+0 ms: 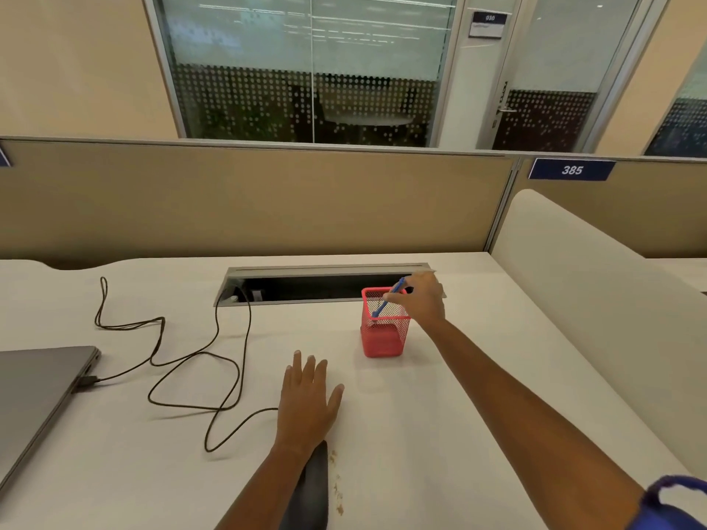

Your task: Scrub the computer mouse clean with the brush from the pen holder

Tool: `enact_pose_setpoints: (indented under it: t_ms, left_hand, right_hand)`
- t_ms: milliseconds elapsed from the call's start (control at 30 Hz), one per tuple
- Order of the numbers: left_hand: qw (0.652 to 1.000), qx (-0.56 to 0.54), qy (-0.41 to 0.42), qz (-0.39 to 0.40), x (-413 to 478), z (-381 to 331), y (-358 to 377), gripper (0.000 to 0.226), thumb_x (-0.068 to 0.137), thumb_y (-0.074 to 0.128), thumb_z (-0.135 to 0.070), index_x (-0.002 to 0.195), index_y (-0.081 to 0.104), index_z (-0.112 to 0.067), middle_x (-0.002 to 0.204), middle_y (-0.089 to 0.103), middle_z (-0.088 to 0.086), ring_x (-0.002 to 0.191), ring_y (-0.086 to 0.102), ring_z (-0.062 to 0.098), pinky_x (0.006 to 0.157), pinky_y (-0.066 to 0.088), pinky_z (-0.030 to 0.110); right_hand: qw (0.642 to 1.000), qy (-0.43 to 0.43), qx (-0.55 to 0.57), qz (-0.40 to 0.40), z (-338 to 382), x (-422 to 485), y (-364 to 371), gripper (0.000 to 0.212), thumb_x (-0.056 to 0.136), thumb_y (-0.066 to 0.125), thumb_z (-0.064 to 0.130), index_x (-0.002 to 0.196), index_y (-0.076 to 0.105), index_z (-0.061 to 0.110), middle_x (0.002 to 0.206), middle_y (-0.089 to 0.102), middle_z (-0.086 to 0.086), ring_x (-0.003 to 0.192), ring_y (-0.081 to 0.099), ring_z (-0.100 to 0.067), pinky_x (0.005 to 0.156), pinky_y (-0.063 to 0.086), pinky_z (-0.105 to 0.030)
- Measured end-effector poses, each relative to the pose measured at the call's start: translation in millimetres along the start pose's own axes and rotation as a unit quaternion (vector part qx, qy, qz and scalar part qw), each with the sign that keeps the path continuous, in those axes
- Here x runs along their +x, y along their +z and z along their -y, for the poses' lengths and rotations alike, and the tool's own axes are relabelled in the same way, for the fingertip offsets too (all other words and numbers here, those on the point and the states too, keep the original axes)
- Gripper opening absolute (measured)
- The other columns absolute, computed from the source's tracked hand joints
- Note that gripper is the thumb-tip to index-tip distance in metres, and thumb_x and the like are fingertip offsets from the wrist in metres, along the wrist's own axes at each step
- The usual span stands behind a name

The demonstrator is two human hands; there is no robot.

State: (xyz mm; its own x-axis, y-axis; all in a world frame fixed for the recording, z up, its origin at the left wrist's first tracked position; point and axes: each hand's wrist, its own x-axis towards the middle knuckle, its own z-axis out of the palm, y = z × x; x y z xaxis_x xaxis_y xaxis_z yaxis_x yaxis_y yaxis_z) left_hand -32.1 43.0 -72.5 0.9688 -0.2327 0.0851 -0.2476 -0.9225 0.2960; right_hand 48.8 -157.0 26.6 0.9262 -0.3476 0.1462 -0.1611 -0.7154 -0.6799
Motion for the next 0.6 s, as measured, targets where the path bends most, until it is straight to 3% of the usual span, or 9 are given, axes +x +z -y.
enact_pose_setpoints:
  t_ms: [100,167,400,600]
  left_hand:
    - [1.0,0.005,-0.001,0.004,4.5,-0.2,3.8,0.054,0.097,0.023,-0.044,0.143,0.017,-0.016,0.156,0.011,0.005,0.143,-0.01,0.025,0.115,-0.005,0.035]
    - [1.0,0.0,0.0,0.004,6.7,-0.7,5.0,0.054,0.097,0.023,-0.045,0.143,0.018,-0.017,0.155,0.012,0.005,0.143,-0.01,0.025,0.115,-0.006,0.034]
    - [1.0,-0.011,-0.001,0.007,10.8,0.6,7.7,0.051,0.097,0.024,-0.044,0.141,0.022,-0.018,0.155,0.015,0.003,0.143,-0.009,0.024,0.115,-0.005,0.034]
    - [1.0,-0.026,-0.003,-0.006,9.1,2.8,3.4,0.05,0.097,0.025,-0.043,0.14,0.024,-0.018,0.154,0.017,0.003,0.143,-0.007,0.024,0.115,-0.004,0.034]
  right_hand:
    - [0.999,0.027,0.0,0.03,0.6,4.9,6.7,0.04,0.07,0.078,0.028,0.099,0.068,0.002,0.11,0.05,-0.015,0.108,0.046,-0.029,0.084,0.044,-0.04]
    - [0.998,0.043,-0.028,0.046,0.7,6.6,9.8,0.041,0.069,0.078,0.031,0.098,0.069,0.005,0.116,0.049,-0.014,0.113,0.042,-0.03,0.089,0.045,-0.044]
    - [0.992,0.08,-0.058,0.074,-1.6,10.9,18.3,0.046,0.068,0.077,0.038,0.101,0.069,0.007,0.118,0.058,-0.014,0.116,0.045,-0.03,0.094,0.046,-0.046]
    - [0.991,0.073,-0.03,0.111,2.0,9.6,10.6,0.035,0.067,0.079,0.034,0.093,0.071,0.013,0.115,0.062,-0.014,0.114,0.051,-0.032,0.096,0.046,-0.047]
